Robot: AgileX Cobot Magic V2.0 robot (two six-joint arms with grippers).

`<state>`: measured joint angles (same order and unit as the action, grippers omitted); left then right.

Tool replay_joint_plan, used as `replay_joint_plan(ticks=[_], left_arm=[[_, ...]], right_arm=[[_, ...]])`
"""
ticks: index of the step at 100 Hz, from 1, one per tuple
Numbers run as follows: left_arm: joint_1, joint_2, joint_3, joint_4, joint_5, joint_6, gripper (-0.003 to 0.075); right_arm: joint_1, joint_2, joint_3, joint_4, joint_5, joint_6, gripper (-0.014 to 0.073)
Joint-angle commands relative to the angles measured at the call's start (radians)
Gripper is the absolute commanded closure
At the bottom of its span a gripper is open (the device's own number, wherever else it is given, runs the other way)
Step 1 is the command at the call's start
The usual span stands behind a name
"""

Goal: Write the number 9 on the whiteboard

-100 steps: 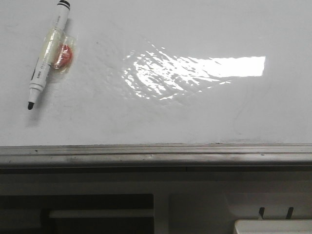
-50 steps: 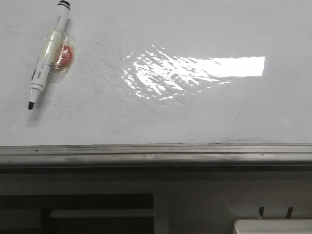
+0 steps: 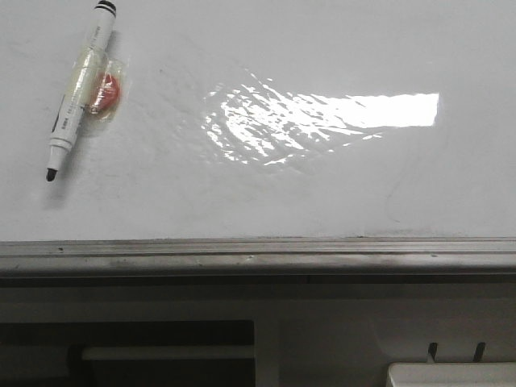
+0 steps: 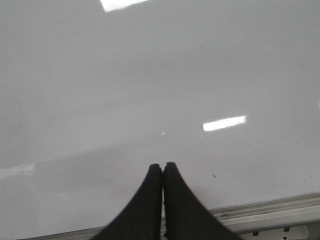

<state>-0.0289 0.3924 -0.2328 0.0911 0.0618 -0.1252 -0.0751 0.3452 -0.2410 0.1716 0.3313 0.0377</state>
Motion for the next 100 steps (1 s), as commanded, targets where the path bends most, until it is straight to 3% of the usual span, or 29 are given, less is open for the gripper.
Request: replay_joint_plan(ticks=[1,29,65,100], left_arm=[[-0.035,0.045,-0.01,-0.054,-0.162,0.0,0.0297],[-0.276,0.223,-0.008,-0.084,-0.398,-0.008,0.03],[-0.595,0.517,-0.008,-0.084,-0.576,-0.008,0.03],[-0.632,0.753,-0.01,-0.161,-0.871,-0.008,0.0301]], right_arm=[[-0.002,0.014,-0.037,0.005,-0.076,-0.003,0.0664],[-0.002,0.014,-0.037,0.005,-0.074,-0.003,0.0664],[-0.002,0.016,-0.035,0.005,-0.076,-0.003,0.0664],[0.0,0.016,-0.035,0.005,-0.064,-0.003,0.0664]])
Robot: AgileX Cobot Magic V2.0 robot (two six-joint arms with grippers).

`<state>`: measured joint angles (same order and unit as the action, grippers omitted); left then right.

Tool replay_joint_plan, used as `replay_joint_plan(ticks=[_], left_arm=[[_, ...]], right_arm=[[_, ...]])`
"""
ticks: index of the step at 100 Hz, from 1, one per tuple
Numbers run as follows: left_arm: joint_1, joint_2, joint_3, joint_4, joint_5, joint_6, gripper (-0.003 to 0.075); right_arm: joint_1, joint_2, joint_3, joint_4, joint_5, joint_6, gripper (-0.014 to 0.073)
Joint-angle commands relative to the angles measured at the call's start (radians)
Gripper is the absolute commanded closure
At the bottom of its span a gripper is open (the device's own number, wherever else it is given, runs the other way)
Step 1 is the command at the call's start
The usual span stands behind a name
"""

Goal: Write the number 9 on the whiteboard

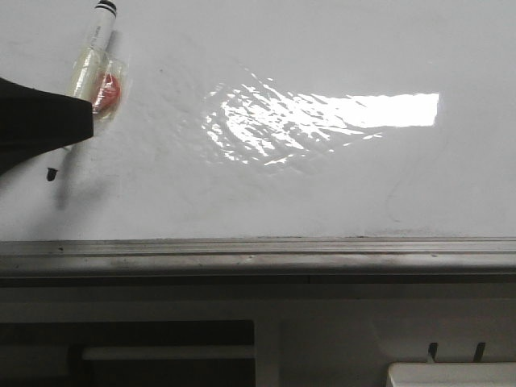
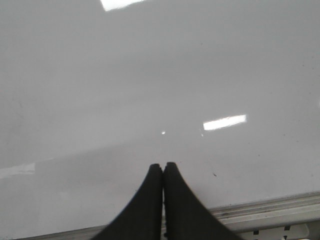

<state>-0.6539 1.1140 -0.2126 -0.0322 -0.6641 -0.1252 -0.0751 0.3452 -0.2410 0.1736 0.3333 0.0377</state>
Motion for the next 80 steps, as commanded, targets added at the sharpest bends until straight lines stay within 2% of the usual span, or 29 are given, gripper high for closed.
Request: replay_joint_plan(ticks=[1,8,16,41,58,69,80], left_arm=[[-0.006,0.039,-0.03,-0.04,-0.15,-0.008,0.0301],[-0.006,0.067,-0.032,-0.064,-0.162,-0.008,0.0307],[-0.006,0.09,-0.032,-0.077,-0.162,-0.008,0.0373],[-0.006,0.103,-0.032,-0.074,-0.157,-0.008,0.0743],[-0.006,0.101,-0.032,-0.029,-0.156,-0.008,0.074],[-0.013,0.084,-0.032,0.147,-0.156,-0.008,0.074],[-0.015,0.048,-0.032,0.393,-0.156,-0.008,0.074]], right_arm=[[0.0,0.016,-0.035,0.003,-0.066,-0.003,0.0664],[0.005,0.016,-0.035,0.003,-0.066,-0.003,0.0664],[0.029,0.016,-0.035,0.005,-0.066,-0.003,0.0664],[0.223,0.022,-0.035,0.037,-0.032,-0.003,0.0664],[0.377,0.081,-0.085,0.039,0.032,-0.011,0.0664],[0.494,0.142,-0.163,0.039,0.081,-0.067,0.0661],[0.639,0.21,-0.251,0.039,0.101,-0.116,0.0632]])
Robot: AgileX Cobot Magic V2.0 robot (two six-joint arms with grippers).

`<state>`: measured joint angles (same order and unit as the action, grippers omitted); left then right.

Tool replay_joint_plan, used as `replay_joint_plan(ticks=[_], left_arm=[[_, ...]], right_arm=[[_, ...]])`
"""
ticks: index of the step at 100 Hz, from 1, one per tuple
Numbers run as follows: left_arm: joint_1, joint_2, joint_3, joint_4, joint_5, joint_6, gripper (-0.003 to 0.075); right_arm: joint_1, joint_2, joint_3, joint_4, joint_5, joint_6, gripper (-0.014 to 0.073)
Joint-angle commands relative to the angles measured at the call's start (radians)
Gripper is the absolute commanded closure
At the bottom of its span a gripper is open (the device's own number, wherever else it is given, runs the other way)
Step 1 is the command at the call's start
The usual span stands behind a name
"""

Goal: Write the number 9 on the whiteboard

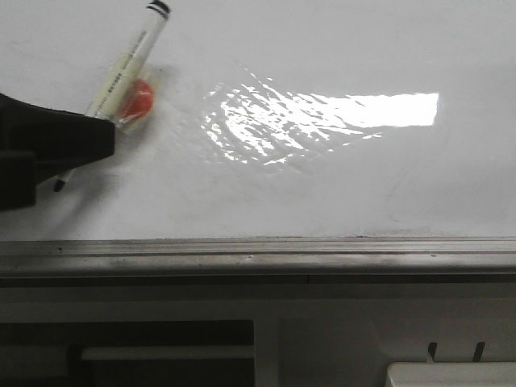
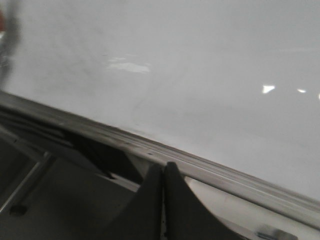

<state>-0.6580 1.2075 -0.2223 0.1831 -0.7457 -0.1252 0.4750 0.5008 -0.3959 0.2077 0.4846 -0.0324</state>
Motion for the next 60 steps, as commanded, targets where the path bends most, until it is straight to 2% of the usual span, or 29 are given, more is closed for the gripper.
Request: replay_joint_plan(ticks=[1,8,16,23,39,46,60], left_arm=[[-0.011,-0.048,-0.022,0.205,-0.074,-0.008,0.074],[-0.011,-0.071,-0.022,0.297,-0.074,-0.008,0.074],[-0.011,-0.093,-0.022,0.321,-0.074,-0.016,0.074],[-0.011,-0.113,-0.022,0.337,-0.074,-0.016,0.074],[-0.011,-0.127,-0.022,0.47,-0.08,-0.016,0.074],[-0.011,-0.127,-0.022,0.493,-0.088,-0.016,0.074],[-0.011,-0.127,-0.022,0.493,-0.127,-0.016,0.074]], right_arm=[[0.099,0.059,-0.109,0.005,-0.053,-0.046,0.0624],[0.197,0.106,-0.163,0.005,-0.076,-0.085,0.0508],[0.302,0.167,-0.22,0.005,-0.117,-0.088,0.0329],[0.373,0.218,-0.255,0.005,-0.136,-0.088,0.0231],[0.487,0.351,-0.306,0.003,-0.237,-0.088,0.0225],[0.496,0.409,-0.31,0.003,-0.298,-0.088,0.0225],[0.494,0.488,-0.33,0.007,-0.309,-0.082,0.0225]])
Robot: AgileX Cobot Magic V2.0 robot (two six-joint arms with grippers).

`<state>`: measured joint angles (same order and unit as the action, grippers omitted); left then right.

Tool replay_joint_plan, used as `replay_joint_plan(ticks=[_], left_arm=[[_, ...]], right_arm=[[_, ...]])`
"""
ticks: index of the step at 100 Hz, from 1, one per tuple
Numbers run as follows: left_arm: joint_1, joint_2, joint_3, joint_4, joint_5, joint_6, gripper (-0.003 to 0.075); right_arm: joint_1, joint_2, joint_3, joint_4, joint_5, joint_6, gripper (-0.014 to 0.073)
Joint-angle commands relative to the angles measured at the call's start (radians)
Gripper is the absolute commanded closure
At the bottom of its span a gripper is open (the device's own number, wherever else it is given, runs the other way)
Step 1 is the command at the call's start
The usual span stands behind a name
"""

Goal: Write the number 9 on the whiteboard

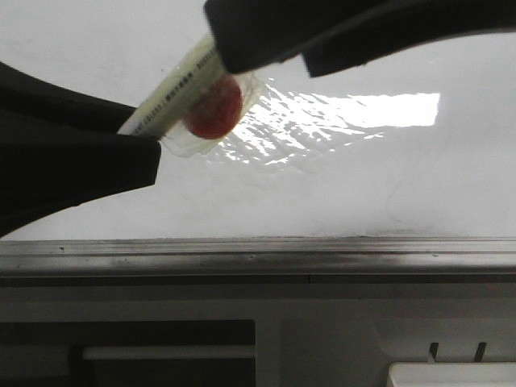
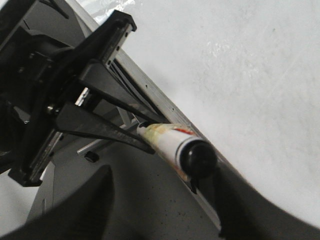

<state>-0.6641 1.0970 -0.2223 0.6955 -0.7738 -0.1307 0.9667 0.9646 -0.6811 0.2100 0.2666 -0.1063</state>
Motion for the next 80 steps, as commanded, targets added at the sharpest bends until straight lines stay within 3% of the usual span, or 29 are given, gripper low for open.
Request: replay_joint_plan(ticks=[1,23,61,74,80], left_arm=[[-0.005,-0.016,-0.022,-0.019,-0.101,-0.011,0.074],[-0.005,-0.016,-0.022,-0.017,-0.109,-0.011,0.074],[-0.005,-0.016,-0.021,-0.015,-0.111,-0.011,0.074],[-0.005,-0.016,-0.021,0.015,-0.115,-0.011,0.0733],[-0.005,-0.016,-0.021,0.037,-0.115,-0.016,0.0689]], right_arm=[[0.002,0.029,-0.047,0.005,-0.091,-0.007,0.0225],[0.002,0.056,-0.076,0.022,-0.11,-0.007,0.0248],[0.002,0.054,-0.085,0.039,-0.107,-0.007,0.0585],[0.002,0.054,-0.085,0.039,-0.104,-0.007,0.0642],[0.002,0.054,-0.085,0.039,-0.102,-0.007,0.0645]])
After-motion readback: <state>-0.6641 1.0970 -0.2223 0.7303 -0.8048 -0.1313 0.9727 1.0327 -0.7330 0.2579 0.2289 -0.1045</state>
